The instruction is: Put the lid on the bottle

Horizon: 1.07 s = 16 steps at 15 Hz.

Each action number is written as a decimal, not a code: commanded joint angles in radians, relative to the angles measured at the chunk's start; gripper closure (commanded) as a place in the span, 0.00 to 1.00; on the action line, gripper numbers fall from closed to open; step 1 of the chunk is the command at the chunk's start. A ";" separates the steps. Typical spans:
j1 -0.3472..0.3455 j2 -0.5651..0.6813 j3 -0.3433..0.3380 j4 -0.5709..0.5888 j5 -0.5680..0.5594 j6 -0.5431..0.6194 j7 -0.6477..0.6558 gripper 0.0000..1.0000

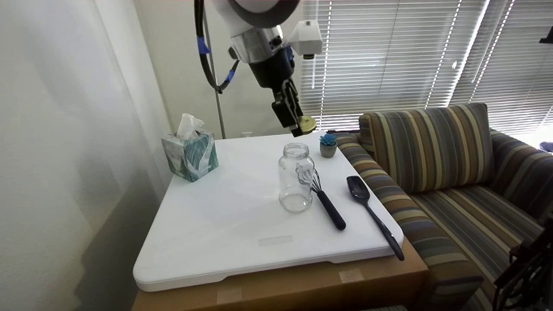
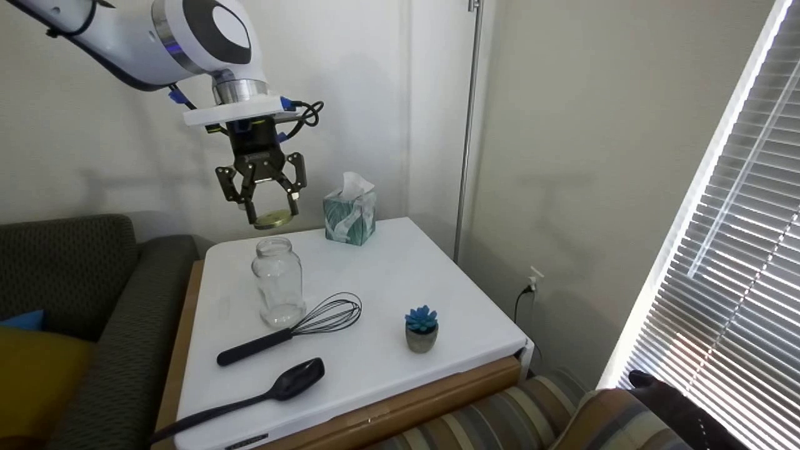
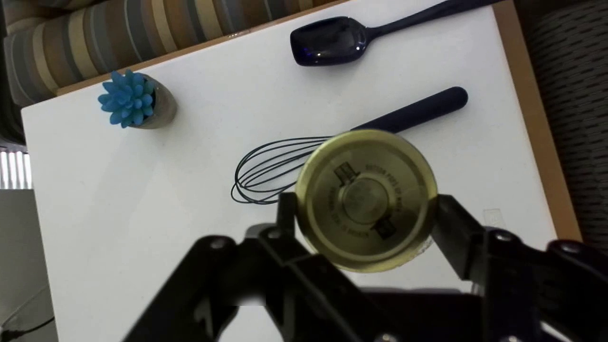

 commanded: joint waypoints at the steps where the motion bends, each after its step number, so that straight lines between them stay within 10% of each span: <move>1: -0.028 -0.061 0.022 -0.115 0.030 0.087 0.039 0.53; 16: -0.086 -0.166 0.028 -0.294 0.138 0.322 0.048 0.53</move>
